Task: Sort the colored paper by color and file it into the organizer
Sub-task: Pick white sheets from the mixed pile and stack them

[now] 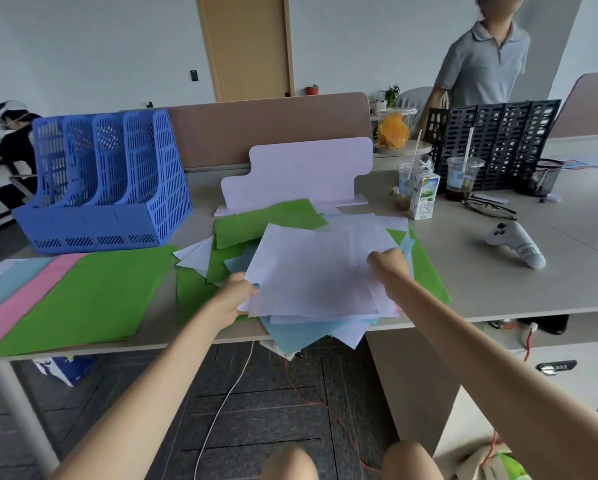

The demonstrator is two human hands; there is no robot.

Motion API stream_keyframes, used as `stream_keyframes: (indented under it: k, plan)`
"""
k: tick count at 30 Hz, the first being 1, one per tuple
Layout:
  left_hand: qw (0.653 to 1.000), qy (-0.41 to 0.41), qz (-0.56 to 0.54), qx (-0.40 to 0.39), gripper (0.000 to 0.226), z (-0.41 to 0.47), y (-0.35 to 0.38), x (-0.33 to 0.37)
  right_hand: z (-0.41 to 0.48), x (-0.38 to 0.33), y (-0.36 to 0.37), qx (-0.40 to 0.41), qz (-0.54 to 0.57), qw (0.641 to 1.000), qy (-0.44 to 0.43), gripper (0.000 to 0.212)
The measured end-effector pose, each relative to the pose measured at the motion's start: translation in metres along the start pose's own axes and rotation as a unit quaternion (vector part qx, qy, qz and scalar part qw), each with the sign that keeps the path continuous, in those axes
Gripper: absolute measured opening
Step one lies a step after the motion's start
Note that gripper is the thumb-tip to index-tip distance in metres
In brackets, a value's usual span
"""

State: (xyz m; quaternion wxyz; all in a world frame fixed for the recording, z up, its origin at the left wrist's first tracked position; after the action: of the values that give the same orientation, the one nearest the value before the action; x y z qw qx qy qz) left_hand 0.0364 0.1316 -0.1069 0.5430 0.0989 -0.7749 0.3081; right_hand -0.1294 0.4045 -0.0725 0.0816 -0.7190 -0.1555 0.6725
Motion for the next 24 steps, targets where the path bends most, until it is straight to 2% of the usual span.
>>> stream_keyframes:
  k: [5,8,11,15,18,20,24]
  plan:
    - [0.998,0.01,0.055,0.0,0.02,-0.001,0.015,0.009,0.018,0.015,0.001,-0.023,0.109,0.992,0.058,0.017]
    - [0.993,0.04,0.112,0.005,0.024,-0.002,0.023,0.021,0.018,0.02,0.007,-0.049,0.101,0.991,0.075,0.026]
    - [0.987,0.069,0.145,0.017,0.016,-0.002,0.029,0.028,0.011,0.021,0.019,-0.105,0.086,0.988,0.068,0.026]
    - [0.969,0.098,0.209,0.089,0.025,-0.004,0.016,0.037,0.01,0.021,0.022,-0.125,0.087,0.987,0.047,0.027]
    - [0.99,0.079,0.101,0.059,0.016,-0.004,0.018,0.037,0.011,0.029,0.024,-0.144,0.138,0.978,0.065,0.025]
    - [0.998,0.049,0.004,0.035,0.028,-0.004,0.017,0.036,0.01,0.031,0.025,-0.156,0.151,0.973,0.071,0.02]
    - [0.991,-0.034,-0.127,-0.036,0.018,-0.006,0.024,0.024,0.008,0.024,0.029,-0.18,0.182,0.965,0.065,0.024]
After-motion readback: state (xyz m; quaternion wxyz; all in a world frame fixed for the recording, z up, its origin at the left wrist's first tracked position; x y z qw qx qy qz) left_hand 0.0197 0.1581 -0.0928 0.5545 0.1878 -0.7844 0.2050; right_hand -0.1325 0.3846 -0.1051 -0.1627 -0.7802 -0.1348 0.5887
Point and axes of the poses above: each hand's wrist, its own z-axis towards the middle knuckle, its own y-axis out of the palm, x = y × z, the point moved 10 cm from there along z, towards the middle knuckle, and after that the axes turned 5 degrees about z, right-handed, at the moved point
